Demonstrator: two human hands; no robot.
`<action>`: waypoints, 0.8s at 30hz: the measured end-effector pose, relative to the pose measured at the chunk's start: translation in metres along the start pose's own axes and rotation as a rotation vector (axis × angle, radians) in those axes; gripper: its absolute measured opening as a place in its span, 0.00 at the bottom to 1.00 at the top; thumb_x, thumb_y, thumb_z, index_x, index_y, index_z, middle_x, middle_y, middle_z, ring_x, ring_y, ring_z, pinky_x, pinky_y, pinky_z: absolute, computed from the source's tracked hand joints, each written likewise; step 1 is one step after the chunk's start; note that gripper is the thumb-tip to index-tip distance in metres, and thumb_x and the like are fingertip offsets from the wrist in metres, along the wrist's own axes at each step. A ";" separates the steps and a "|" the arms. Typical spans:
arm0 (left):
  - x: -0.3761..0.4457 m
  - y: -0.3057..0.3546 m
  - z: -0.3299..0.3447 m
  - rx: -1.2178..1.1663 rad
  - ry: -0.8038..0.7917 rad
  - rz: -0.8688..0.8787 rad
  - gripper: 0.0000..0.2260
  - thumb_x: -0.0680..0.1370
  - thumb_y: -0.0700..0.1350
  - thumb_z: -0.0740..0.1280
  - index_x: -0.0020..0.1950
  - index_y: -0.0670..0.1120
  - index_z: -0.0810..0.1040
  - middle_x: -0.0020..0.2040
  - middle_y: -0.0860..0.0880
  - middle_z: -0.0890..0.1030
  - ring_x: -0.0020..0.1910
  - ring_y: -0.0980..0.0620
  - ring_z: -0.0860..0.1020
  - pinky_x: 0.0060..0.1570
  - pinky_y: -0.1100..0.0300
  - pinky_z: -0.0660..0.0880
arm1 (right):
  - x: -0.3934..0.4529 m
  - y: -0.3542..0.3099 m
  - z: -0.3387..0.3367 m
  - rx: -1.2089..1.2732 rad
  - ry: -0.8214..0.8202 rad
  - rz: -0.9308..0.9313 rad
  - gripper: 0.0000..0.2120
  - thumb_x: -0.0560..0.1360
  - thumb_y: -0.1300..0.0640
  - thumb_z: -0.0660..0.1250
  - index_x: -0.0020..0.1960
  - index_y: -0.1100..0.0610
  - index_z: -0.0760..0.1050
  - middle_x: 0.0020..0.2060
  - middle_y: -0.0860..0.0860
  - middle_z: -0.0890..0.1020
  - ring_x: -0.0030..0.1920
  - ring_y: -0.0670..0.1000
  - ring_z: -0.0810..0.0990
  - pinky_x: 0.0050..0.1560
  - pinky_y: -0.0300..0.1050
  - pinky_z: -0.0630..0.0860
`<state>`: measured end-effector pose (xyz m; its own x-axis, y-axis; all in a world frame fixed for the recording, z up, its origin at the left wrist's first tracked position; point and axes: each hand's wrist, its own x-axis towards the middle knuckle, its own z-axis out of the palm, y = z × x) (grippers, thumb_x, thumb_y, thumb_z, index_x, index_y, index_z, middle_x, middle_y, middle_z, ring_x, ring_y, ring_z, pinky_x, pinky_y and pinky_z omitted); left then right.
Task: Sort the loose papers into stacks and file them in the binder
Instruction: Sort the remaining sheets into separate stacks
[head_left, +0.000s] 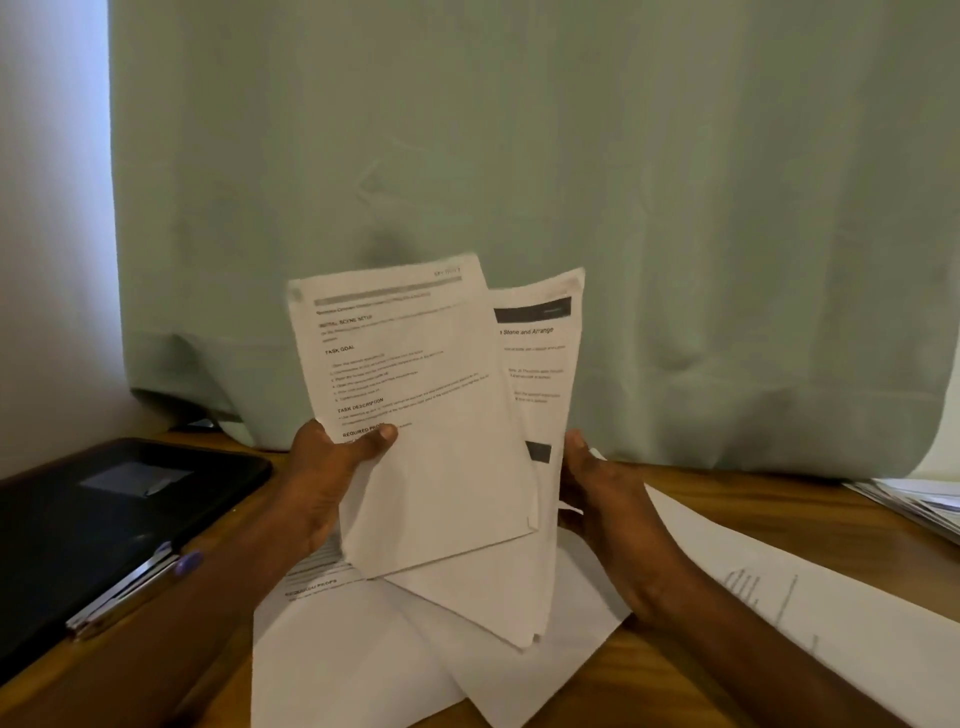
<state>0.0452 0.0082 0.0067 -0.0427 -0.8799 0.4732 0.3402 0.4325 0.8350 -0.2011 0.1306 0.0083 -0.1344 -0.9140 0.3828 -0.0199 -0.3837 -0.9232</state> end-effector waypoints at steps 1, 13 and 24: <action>0.000 -0.001 0.001 0.039 0.005 0.020 0.24 0.74 0.36 0.75 0.69 0.47 0.78 0.62 0.50 0.84 0.61 0.52 0.81 0.67 0.51 0.75 | 0.000 -0.002 0.001 0.029 0.009 0.025 0.27 0.74 0.35 0.60 0.63 0.51 0.81 0.54 0.53 0.87 0.56 0.54 0.86 0.55 0.52 0.81; -0.001 -0.003 0.000 0.029 -0.109 -0.106 0.36 0.61 0.49 0.86 0.67 0.48 0.80 0.62 0.48 0.84 0.62 0.48 0.81 0.70 0.45 0.73 | 0.000 -0.001 -0.016 -0.096 0.319 -0.045 0.11 0.68 0.53 0.81 0.49 0.51 0.84 0.42 0.44 0.88 0.42 0.44 0.87 0.40 0.36 0.79; 0.004 -0.004 -0.004 -0.052 0.054 -0.087 0.25 0.72 0.34 0.76 0.68 0.46 0.79 0.62 0.46 0.84 0.62 0.44 0.81 0.68 0.41 0.74 | 0.006 -0.004 -0.029 0.038 0.374 -0.063 0.15 0.69 0.53 0.79 0.54 0.50 0.81 0.41 0.39 0.87 0.40 0.40 0.85 0.33 0.30 0.77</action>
<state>0.0481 0.0023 0.0043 -0.0245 -0.9236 0.3826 0.3853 0.3445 0.8561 -0.2306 0.1306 0.0133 -0.4868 -0.7798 0.3936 -0.0039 -0.4487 -0.8937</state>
